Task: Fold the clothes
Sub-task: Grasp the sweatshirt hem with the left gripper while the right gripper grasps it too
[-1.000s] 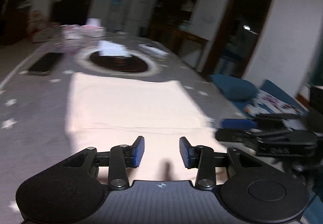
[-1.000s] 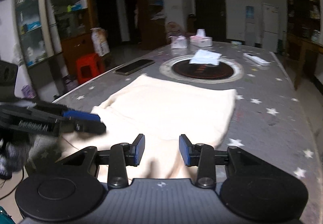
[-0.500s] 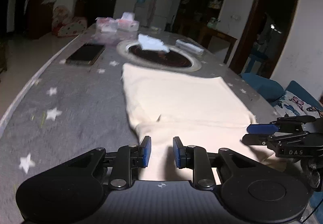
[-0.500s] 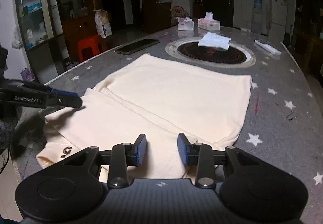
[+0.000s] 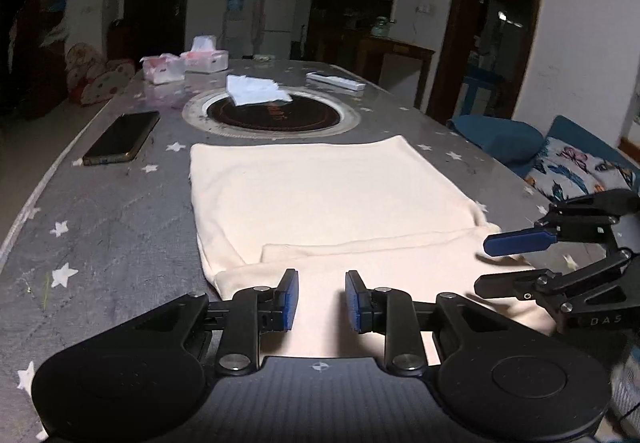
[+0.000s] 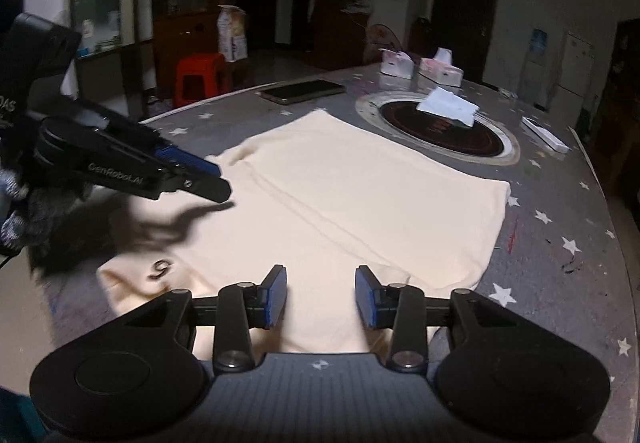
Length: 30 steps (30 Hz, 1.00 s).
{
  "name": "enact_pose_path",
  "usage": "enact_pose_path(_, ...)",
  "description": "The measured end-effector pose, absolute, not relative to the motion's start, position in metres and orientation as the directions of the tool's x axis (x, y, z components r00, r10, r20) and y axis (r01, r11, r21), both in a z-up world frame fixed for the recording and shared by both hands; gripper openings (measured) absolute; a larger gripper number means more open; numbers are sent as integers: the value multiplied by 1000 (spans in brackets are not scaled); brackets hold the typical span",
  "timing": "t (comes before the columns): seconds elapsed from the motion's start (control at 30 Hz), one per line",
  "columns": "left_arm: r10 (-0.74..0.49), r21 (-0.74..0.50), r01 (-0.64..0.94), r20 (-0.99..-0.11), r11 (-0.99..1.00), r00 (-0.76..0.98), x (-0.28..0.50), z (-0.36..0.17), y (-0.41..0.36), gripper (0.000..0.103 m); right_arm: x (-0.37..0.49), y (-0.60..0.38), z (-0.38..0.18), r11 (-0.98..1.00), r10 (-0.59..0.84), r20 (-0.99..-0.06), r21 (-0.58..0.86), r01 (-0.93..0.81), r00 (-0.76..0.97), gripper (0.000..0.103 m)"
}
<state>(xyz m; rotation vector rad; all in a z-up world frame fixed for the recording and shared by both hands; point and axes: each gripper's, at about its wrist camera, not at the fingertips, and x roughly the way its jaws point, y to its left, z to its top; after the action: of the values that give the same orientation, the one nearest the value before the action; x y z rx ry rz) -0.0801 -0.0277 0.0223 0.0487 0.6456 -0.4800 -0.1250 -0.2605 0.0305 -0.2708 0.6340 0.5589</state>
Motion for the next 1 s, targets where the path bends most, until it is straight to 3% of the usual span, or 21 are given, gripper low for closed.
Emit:
enact_pose_path(0.23, -419, 9, 529, -600, 849, 682, -111, 17, -43, 36, -142, -263, 23, 816, 389, -631, -103, -569, 672, 41)
enact_pose_path(0.6, -382, 65, 523, -606, 850, 697, -136, 25, -24, 38, -153, -270, 28, 815, 394, -626, -100, -570, 673, 44)
enact_pose_path(0.77, -379, 180, 581, -602, 794, 703, -160, 26, -21, 45, -162, -274, 32, 794, 384, -644, -135, -592, 662, 49)
enact_pose_path(1.0, -396, 321, 642, -575, 696, 716, -181, 19, -29, 47, -176, -277, 35, 755, 373, -667, -186, -629, 645, 56)
